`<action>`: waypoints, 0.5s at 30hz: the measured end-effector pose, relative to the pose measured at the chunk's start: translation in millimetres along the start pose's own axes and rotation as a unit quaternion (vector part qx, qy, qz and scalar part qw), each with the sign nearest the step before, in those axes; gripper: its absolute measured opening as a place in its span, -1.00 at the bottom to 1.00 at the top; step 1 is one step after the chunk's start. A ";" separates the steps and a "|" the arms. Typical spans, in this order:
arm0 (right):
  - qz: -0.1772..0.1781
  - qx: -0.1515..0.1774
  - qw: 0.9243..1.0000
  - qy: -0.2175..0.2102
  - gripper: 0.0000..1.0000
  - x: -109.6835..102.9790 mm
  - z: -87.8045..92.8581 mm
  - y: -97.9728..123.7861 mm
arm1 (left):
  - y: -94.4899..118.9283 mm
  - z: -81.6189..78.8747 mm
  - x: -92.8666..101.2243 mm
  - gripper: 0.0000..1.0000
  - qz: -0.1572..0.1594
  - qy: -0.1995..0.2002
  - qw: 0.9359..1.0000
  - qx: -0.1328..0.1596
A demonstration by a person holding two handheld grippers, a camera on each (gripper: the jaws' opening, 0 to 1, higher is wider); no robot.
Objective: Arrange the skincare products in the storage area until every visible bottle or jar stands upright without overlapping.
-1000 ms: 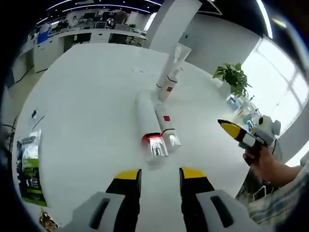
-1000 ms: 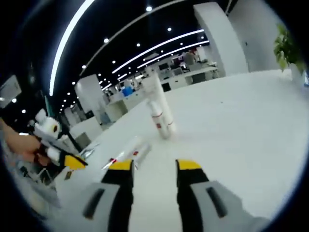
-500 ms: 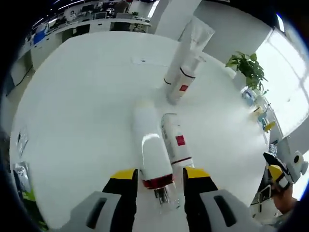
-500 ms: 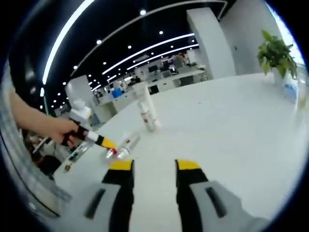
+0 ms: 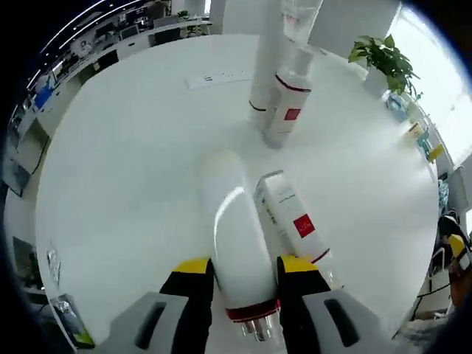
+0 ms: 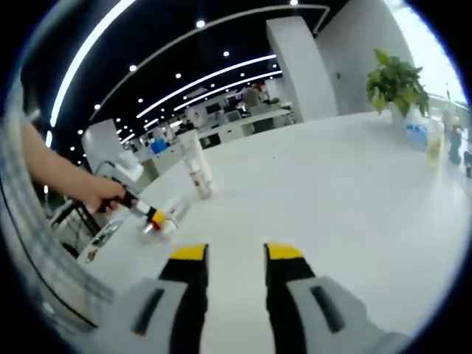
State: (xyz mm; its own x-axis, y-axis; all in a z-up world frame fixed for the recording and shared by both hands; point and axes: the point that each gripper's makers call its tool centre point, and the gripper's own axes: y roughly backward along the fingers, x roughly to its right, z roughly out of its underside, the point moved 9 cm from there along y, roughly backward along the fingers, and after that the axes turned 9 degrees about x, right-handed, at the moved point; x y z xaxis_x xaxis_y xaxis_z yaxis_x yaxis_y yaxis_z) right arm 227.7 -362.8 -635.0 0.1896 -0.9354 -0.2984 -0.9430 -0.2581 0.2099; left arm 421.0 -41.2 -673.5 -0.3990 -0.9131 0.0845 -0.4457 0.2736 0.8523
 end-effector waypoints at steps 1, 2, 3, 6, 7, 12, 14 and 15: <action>0.002 0.001 1.000 -0.001 -0.45 1.1 0.0 1.8 | 0.7 1.0 0.5 -0.31 -0.009 -0.031 0.999 -0.002; 0.004 0.001 1.000 -0.004 -0.45 1.9 0.2 2.8 | -1.2 0.8 -1.9 -0.30 -0.017 -0.065 0.998 -0.007; 0.005 0.001 1.000 -0.004 -0.45 2.2 0.6 3.7 | -1.1 0.9 -0.7 -0.30 -0.003 -0.065 0.998 -0.003; 0.008 0.000 1.000 -0.006 -0.45 2.9 2.5 6.5 | -2.5 4.0 -7.2 -0.34 -0.002 -0.042 0.999 0.013; 0.009 0.000 1.000 -0.008 -0.45 3.1 3.6 7.1 | -2.8 4.1 -8.7 -0.36 -0.001 -0.039 0.999 0.015; 0.010 0.003 1.000 -0.010 -0.45 1.4 3.7 11.5 | 1.6 3.4 -10.3 -0.44 0.015 -0.040 0.999 0.004; 0.012 0.005 1.000 -0.016 -0.45 1.7 3.2 12.5 | 5.1 3.0 -9.4 -0.44 0.043 -0.003 0.999 -0.004; 0.012 0.005 1.000 -0.017 -0.45 2.1 3.6 12.5 | 7.4 3.4 -9.6 -0.44 0.058 0.027 0.998 -0.010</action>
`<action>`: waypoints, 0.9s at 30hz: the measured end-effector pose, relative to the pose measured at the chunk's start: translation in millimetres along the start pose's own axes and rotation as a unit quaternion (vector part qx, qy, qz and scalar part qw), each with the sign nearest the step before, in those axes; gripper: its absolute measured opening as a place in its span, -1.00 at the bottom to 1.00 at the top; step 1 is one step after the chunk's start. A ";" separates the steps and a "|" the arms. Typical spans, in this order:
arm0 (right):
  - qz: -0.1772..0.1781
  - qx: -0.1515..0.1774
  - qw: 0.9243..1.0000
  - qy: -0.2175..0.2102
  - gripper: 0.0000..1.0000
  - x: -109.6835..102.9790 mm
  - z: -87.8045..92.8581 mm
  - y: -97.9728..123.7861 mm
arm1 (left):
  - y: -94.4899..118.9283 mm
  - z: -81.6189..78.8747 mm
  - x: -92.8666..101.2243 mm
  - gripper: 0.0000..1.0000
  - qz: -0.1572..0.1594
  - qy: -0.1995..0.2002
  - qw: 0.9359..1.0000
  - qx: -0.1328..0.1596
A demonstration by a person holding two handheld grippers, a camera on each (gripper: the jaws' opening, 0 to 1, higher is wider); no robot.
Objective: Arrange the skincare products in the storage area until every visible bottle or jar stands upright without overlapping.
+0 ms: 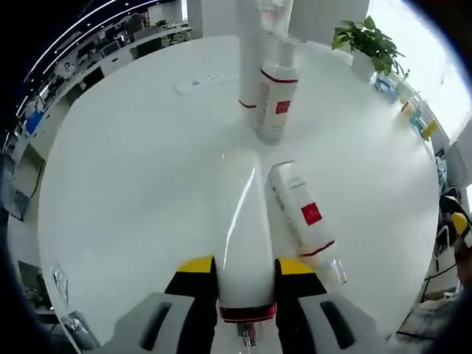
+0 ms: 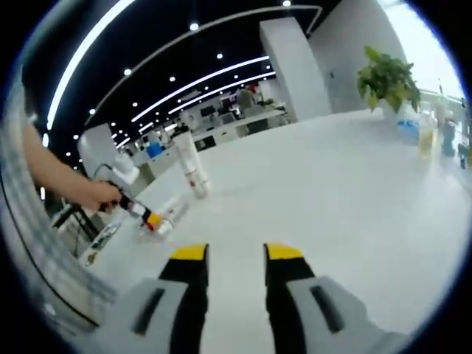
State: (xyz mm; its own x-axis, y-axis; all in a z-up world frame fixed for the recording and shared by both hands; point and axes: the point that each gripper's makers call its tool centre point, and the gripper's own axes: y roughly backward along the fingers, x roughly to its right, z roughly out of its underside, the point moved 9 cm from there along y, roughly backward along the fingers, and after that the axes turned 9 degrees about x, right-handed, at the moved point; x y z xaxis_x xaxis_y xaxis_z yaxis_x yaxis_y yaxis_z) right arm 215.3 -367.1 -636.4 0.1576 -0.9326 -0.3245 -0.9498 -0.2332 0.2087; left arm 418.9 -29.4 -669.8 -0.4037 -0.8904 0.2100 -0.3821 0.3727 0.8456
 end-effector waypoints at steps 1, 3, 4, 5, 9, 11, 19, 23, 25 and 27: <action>-0.001 -0.001 1.000 0.000 -0.45 0.1 0.3 -0.2 | 0.0 -1.3 -2.6 -0.45 0.007 0.008 1.000 0.001; -0.004 -0.004 1.000 -0.002 -0.45 -0.1 0.4 -1.2 | 3.0 -0.7 -3.6 -0.45 0.023 0.034 0.999 -0.006; -0.009 -0.002 1.000 -0.003 -0.45 -0.8 -0.7 -2.6 | 3.8 -1.3 -4.5 -0.45 0.041 0.072 0.997 -0.008; -0.012 -0.001 1.000 -0.003 -0.45 -1.5 -2.2 -4.8 | 7.3 -0.6 -3.9 -0.45 0.060 0.114 0.992 -0.009; -0.022 0.000 1.000 -0.007 -0.45 -5.1 -5.6 -13.2 | 14.6 3.2 -2.7 -0.45 0.112 0.218 0.970 0.006; -0.032 0.000 0.999 -0.010 -0.45 -9.2 -7.0 -19.2 | 18.1 7.5 -1.8 -0.44 0.141 0.266 0.953 0.021; -0.072 -0.008 0.997 -0.035 -0.40 -26.6 -5.8 -32.0 | 30.1 31.0 8.8 -0.45 0.200 0.362 0.910 0.027; -0.086 -0.019 0.995 -0.041 -0.39 -33.9 -0.4 -36.5 | 33.2 42.2 14.9 -0.45 0.227 0.427 0.874 0.042; -0.089 -0.020 0.995 -0.042 -0.39 -36.2 0.2 -37.3 | 34.8 45.8 15.7 -0.45 0.230 0.436 0.869 0.049; -0.102 -0.023 0.993 -0.046 -0.40 -42.2 1.3 -38.7 | 39.4 50.4 19.5 -0.45 0.251 0.467 0.845 0.072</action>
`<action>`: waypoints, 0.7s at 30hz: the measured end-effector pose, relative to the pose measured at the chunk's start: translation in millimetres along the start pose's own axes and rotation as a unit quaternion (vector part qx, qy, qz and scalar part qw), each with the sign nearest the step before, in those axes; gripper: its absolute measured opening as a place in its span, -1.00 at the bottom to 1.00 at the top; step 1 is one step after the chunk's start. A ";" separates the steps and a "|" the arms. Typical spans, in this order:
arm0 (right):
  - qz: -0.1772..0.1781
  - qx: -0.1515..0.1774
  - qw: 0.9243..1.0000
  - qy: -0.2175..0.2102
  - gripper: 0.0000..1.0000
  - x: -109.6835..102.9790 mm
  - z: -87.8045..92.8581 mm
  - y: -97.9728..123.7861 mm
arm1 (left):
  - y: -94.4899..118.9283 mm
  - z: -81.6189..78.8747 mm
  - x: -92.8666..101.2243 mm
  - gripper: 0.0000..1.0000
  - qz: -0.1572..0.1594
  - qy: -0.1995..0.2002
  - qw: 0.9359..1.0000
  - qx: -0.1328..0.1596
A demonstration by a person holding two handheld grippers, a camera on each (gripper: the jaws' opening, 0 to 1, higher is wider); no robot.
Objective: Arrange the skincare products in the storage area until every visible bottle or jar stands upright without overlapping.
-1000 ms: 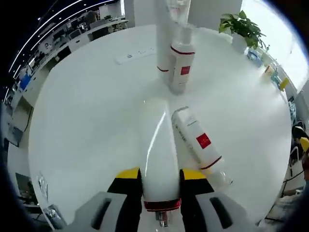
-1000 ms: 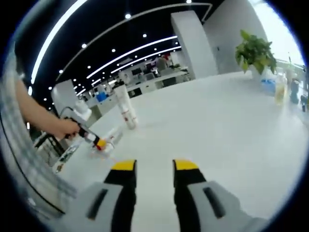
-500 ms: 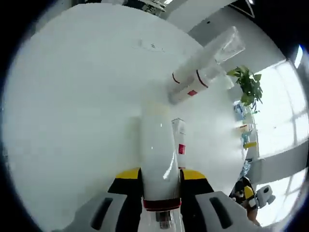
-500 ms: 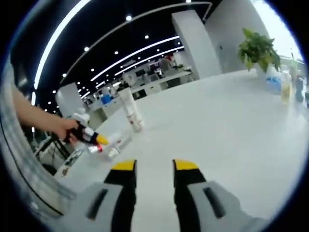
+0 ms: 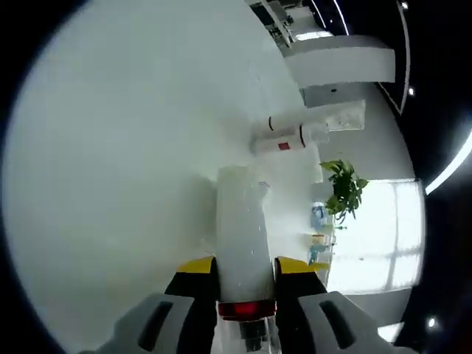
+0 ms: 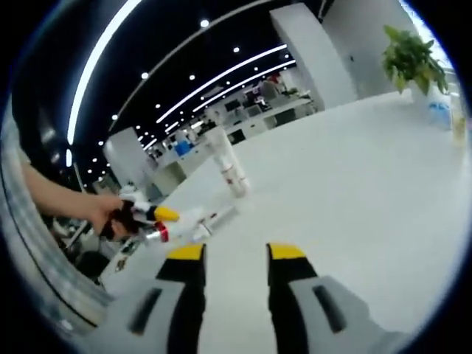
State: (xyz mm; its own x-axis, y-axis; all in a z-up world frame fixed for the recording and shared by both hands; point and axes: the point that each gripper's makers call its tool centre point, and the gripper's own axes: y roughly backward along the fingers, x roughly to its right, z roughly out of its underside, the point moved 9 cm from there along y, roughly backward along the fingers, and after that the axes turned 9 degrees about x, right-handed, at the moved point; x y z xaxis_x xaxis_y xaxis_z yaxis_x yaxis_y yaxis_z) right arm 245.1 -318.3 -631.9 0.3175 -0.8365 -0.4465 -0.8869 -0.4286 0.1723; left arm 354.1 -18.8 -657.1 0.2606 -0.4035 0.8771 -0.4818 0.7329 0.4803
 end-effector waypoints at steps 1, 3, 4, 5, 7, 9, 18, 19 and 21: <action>-0.006 -0.002 1.000 0.000 -0.40 -1.8 0.8 -1.0 | 1.5 2.3 1.0 -0.45 0.009 0.005 1.000 0.001; -0.016 -0.007 1.000 0.003 -0.39 -4.7 2.5 -2.7 | 4.8 8.2 3.7 -0.45 0.021 0.017 1.000 0.004; -0.024 -0.014 1.000 0.011 -0.37 -7.1 4.0 -4.2 | 6.3 11.8 5.1 -0.45 0.028 0.018 0.999 0.005; -0.036 -0.022 0.999 0.024 -0.34 -10.2 5.2 -6.1 | 6.7 13.1 5.9 -0.45 0.031 0.020 0.999 0.005; -0.047 -0.024 0.998 0.031 -0.22 -13.7 5.8 -8.8 | 9.1 21.0 10.7 -0.45 0.044 0.022 0.999 -0.001; -0.063 -0.036 0.997 0.036 -0.10 -18.9 5.1 -14.3 | 11.3 39.0 21.4 -0.45 0.059 0.018 0.998 -0.011; -0.172 -0.051 0.939 0.294 0.19 -48.6 -10.5 -32.3 | 27.4 83.5 46.2 -0.45 0.101 0.020 0.993 -0.065; -0.182 -0.046 0.931 0.313 0.22 -51.7 -13.2 -33.9 | 28.9 87.5 47.4 -0.45 0.102 0.020 0.992 -0.074; -0.211 -0.051 0.913 0.346 0.26 -58.9 -17.6 -37.5 | 33.6 95.5 47.7 -0.45 0.094 0.012 0.991 -0.093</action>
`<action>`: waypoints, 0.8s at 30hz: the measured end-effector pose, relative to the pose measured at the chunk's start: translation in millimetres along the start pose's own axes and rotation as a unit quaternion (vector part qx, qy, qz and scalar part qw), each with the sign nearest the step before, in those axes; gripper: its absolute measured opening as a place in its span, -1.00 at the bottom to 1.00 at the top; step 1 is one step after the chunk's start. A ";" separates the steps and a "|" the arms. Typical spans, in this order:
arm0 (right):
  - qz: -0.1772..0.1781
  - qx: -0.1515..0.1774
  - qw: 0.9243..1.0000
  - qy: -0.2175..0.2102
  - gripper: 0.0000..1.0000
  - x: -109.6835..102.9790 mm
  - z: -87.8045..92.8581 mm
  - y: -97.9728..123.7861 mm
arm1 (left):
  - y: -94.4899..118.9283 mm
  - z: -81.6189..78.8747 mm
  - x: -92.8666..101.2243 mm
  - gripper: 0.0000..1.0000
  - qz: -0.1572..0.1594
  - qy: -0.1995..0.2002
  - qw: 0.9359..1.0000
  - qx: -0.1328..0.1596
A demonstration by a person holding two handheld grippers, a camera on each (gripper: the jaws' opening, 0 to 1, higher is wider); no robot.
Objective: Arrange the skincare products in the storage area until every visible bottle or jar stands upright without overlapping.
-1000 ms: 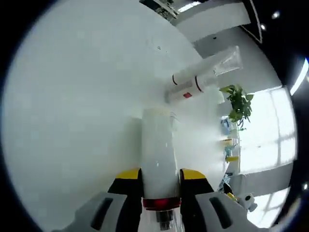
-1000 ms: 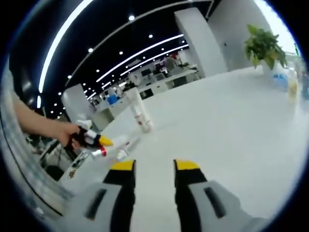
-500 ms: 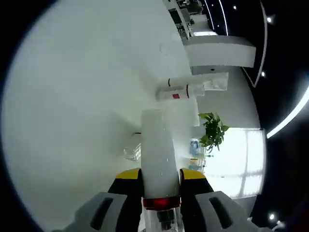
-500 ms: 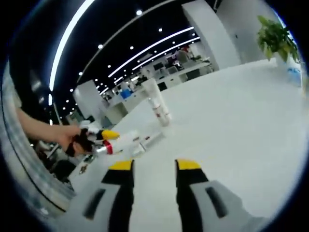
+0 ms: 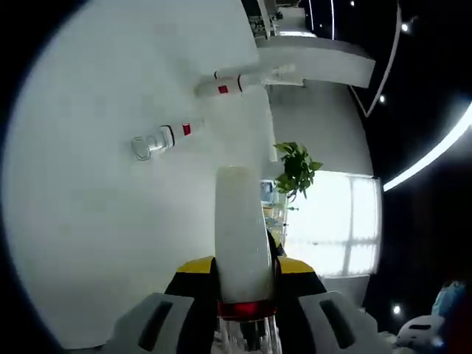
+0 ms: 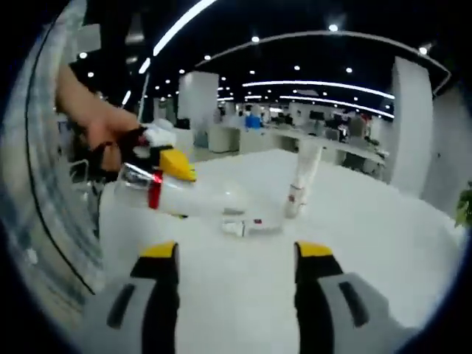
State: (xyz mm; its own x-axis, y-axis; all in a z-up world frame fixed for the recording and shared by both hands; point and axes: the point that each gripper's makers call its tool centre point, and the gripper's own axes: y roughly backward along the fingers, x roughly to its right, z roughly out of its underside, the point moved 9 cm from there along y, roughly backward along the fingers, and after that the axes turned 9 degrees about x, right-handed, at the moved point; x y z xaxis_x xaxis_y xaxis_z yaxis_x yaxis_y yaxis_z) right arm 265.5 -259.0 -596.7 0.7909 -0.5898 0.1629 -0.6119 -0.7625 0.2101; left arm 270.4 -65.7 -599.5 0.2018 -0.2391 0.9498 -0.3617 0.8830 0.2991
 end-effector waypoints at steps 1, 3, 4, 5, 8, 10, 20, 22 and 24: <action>-0.018 -0.002 0.999 0.029 0.29 -0.9 -4.5 -3.1 | 3.7 2.6 -2.4 -0.45 -0.011 -0.007 1.000 -0.020; -0.068 -0.002 0.995 0.071 0.30 -6.2 -10.2 -8.8 | 7.6 6.2 -6.0 -0.45 -0.027 -0.022 0.998 -0.043; -0.093 -0.002 0.992 0.084 0.30 -9.2 -12.2 -10.9 | 9.8 9.1 -8.3 -0.45 -0.037 -0.034 0.997 -0.056; -0.113 -0.004 0.989 0.093 0.30 -12.3 -13.6 -12.8 | 11.2 10.9 -10.2 -0.45 -0.043 -0.038 0.996 -0.068; -0.211 -0.014 0.968 0.137 0.26 -29.2 -16.8 -19.8 | 14.0 21.1 -13.1 -0.45 -0.058 -0.051 0.992 -0.103; -0.252 -0.028 0.956 0.149 0.22 -38.4 -16.2 -22.8 | 14.1 27.1 -12.7 -0.44 -0.060 -0.057 0.989 -0.125; -0.381 -0.067 0.901 0.196 -0.26 -71.8 -12.6 -31.0 | 12.7 41.7 -13.2 -0.44 -0.089 -0.096 0.968 -0.213; -0.397 -0.064 0.892 0.205 -0.30 -78.1 -13.5 -31.1 | 14.7 42.2 -12.3 -0.44 -0.095 -0.101 0.963 -0.230; -0.406 -0.060 0.887 0.212 -0.32 -81.7 -13.8 -31.5 | 16.0 42.2 -12.5 -0.44 -0.101 -0.106 0.959 -0.245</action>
State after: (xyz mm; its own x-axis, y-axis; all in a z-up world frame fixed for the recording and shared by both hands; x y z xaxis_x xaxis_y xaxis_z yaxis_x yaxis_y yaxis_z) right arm 220.2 -183.1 -603.3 0.9154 0.3133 0.2529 0.1442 -0.8415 0.5207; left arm 223.7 -65.6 -602.7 0.0150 -0.4557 0.8900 0.1459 0.8816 0.4489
